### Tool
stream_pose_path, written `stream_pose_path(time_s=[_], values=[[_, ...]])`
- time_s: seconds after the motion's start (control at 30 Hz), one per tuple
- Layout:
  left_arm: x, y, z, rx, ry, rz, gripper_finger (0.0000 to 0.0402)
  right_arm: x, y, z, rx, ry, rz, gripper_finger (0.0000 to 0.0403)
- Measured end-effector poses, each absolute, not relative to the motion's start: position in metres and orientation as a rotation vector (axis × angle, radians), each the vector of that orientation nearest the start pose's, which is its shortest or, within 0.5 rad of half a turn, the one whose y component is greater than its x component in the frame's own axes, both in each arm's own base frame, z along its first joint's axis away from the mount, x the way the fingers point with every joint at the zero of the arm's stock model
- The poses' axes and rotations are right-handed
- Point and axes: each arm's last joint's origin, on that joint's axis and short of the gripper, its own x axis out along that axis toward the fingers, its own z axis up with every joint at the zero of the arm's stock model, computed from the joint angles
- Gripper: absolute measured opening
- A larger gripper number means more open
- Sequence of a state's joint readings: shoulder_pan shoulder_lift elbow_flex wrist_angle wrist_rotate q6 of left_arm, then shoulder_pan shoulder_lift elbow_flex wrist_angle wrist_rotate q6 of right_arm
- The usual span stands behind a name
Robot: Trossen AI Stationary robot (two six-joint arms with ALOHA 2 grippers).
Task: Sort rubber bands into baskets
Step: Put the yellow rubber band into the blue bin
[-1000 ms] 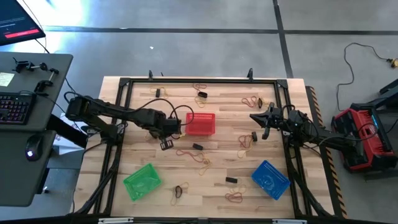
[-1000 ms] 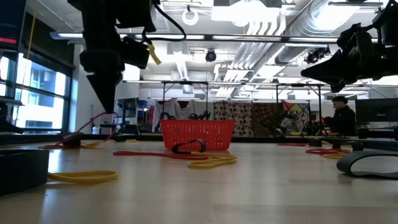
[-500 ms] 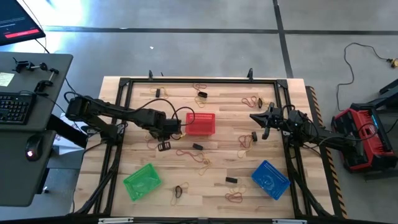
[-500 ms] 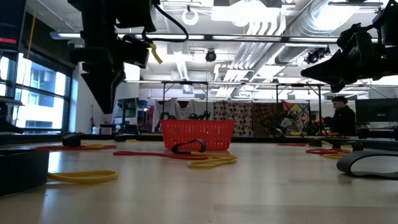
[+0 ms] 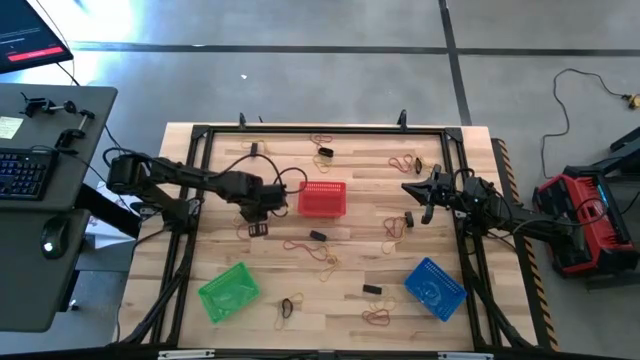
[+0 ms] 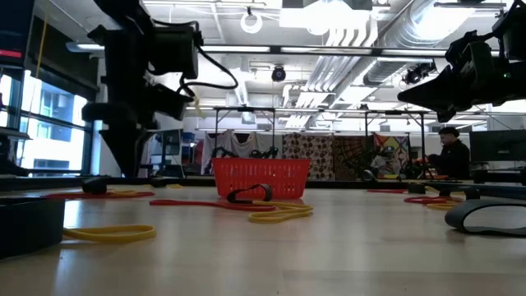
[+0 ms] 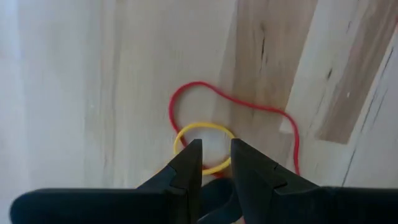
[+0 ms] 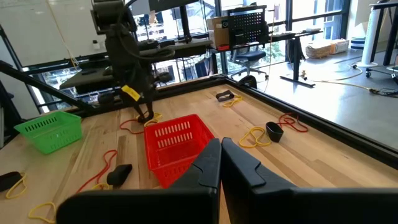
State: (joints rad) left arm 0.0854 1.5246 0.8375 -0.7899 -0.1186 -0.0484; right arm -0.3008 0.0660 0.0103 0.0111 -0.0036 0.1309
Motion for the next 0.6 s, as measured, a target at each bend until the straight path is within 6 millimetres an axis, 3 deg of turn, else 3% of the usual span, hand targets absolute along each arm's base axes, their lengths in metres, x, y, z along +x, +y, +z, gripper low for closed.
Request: stream_pose_path(time_s=[0.33,0.6], values=[[0.236,0.022,0.139,-0.032,1.5,0.139,0.0074,0.097,-0.03,0.163,0.137,0.025,-0.299,0.0],[0.238,0.023,0.136,-0.028,1.5,0.181,0.0073,0.097,-0.03,0.162,0.138,0.036,-0.3,0.0]])
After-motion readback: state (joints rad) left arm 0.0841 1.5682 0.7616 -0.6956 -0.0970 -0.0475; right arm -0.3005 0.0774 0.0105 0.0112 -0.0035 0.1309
